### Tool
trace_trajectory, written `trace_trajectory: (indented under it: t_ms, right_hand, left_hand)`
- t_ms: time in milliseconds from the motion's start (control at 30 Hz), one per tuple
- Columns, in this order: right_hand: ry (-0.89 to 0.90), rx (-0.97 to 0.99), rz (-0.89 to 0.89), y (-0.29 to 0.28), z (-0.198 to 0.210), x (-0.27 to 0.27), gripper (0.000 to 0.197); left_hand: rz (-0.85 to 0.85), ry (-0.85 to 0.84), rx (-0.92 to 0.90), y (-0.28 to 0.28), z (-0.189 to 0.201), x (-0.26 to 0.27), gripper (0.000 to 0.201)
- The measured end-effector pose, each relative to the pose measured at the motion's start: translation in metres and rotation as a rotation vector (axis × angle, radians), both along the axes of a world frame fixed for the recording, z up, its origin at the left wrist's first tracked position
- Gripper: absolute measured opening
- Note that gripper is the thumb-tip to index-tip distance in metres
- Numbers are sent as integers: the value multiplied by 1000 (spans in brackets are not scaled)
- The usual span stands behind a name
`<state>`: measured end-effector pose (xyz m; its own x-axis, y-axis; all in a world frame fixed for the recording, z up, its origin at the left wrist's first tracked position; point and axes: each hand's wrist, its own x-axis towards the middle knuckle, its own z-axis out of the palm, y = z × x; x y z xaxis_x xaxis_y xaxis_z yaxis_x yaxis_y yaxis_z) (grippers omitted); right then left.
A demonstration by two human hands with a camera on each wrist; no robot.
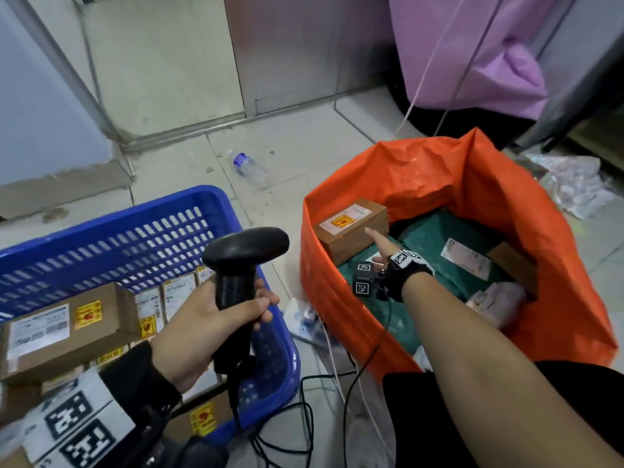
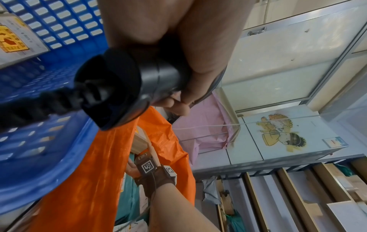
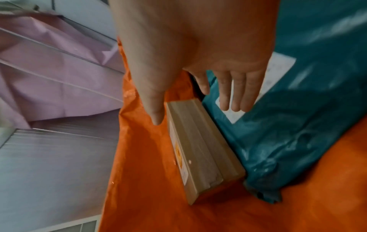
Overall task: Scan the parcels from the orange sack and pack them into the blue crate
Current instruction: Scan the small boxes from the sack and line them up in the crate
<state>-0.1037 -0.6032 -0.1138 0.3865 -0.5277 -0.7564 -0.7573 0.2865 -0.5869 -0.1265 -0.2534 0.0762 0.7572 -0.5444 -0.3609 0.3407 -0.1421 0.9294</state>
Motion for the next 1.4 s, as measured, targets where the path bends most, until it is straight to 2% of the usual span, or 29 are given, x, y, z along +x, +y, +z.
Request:
trace_trajectory:
  t_ms: [67,100,133,233,333,467,600,700,800,900,1033,1233,1400]
  right_hand:
    - [51,-33,6,-8,-30,17,127]
    - [77,-56,7,-12,-46,27,142]
    - [72,-70,11,-11,-53,34,149]
    - [23,-88,6,0,-59,51,146]
    - [47,-164,-40,12,-55,57,150]
    - [97,-188,-31,17,-62,61,136]
    - [115,-202,-78,3,-79,62,132]
    - [125,-204,-114,3,-54,53,135]
    - [110,-213,-135,-4,-32,46,136]
    - [43,-242,-165,-7,-4,40,140]
    - [-73,-290,-199,10,55,31,141]
    - [-382,-277,-247,35,105,35,118]
    - [-507,-128,24,123,150,34,93]
  left_hand:
    - [5,5,6,-4,-8,5,35]
    - [14,10,8,-6,-12,7,34]
    - [27,16,12,-7,-17,9,32]
    - [62,52,24,-7,-28,14,22]
    - [66,55,58,-1,-37,20,24]
    - [101,85,66,7,-42,25,18]
    - [107,89,52,12,-41,25,22]
    - [109,84,27,15,-35,24,19]
    - [91,68,-13,18,-24,21,29]
    - [110,46,-49,23,-10,17,28]
    - [116,27,-97,38,10,8,31]
    - [146,-83,-79,82,39,-5,14]
    - [237,-120,-80,138,58,-11,35]
